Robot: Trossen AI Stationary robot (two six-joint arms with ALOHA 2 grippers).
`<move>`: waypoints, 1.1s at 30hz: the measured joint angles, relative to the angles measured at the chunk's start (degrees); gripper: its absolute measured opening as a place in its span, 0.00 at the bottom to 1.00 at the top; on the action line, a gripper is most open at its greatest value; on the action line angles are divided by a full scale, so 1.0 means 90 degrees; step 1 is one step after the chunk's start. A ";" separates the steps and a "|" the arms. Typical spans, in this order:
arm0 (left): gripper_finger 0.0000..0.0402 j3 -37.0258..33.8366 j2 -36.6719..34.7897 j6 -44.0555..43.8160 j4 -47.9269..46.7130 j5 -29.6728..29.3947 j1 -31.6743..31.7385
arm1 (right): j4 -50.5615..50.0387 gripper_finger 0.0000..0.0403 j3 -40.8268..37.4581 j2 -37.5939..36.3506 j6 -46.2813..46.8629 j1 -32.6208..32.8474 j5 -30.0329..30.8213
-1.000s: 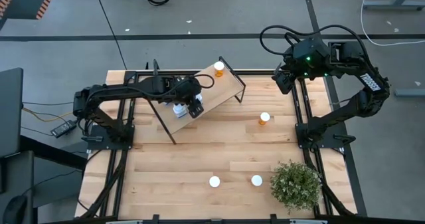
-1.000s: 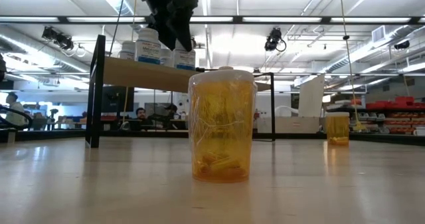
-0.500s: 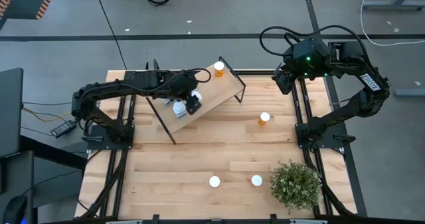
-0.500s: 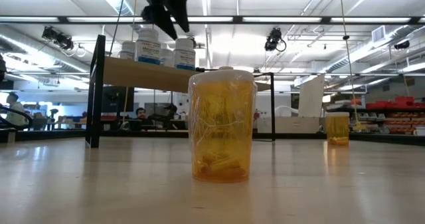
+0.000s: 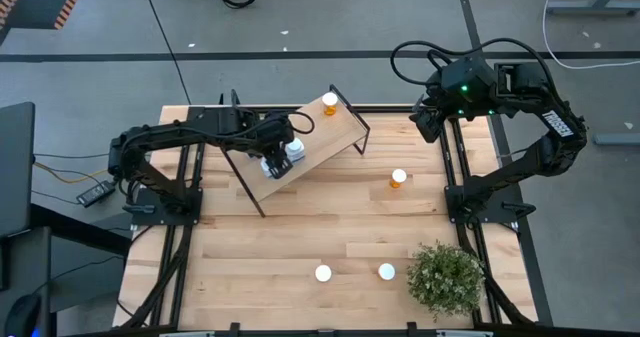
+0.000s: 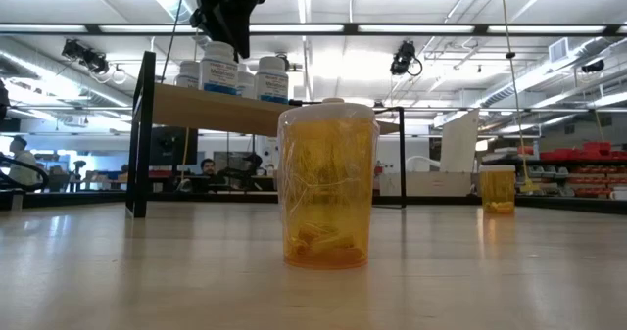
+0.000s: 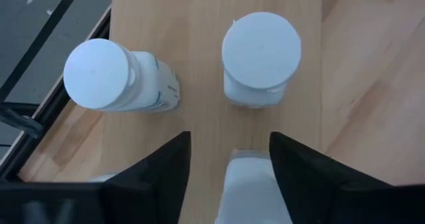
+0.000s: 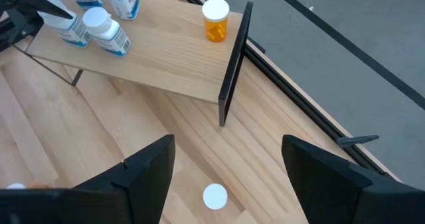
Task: Pick and place medicine bottles onto shelf by color
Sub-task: Adjust the white pill bottles on the shelf, then put the orange pill bottle on the shelf aligned with the other orange pill bottle
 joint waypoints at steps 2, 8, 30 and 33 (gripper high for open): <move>0.49 0.0000 0.0006 0.0000 -0.0039 -0.0001 -0.0007 | -0.0002 0.70 0.0000 0.0000 0.0000 0.0000 -0.0004; 0.45 0.0000 0.0006 -0.0165 -0.0589 0.0067 -0.0070 | -0.0002 0.70 0.0000 0.0000 0.0000 0.0000 -0.0058; 0.47 0.0549 -0.0026 0.0222 0.1329 -0.0584 -0.0156 | -0.0002 0.70 0.0000 0.0000 0.0017 0.0000 -0.0055; 0.46 0.0464 0.0070 0.0380 0.1655 -0.0492 -0.0106 | -0.0002 0.70 0.0000 0.0000 0.0028 -0.0001 -0.0054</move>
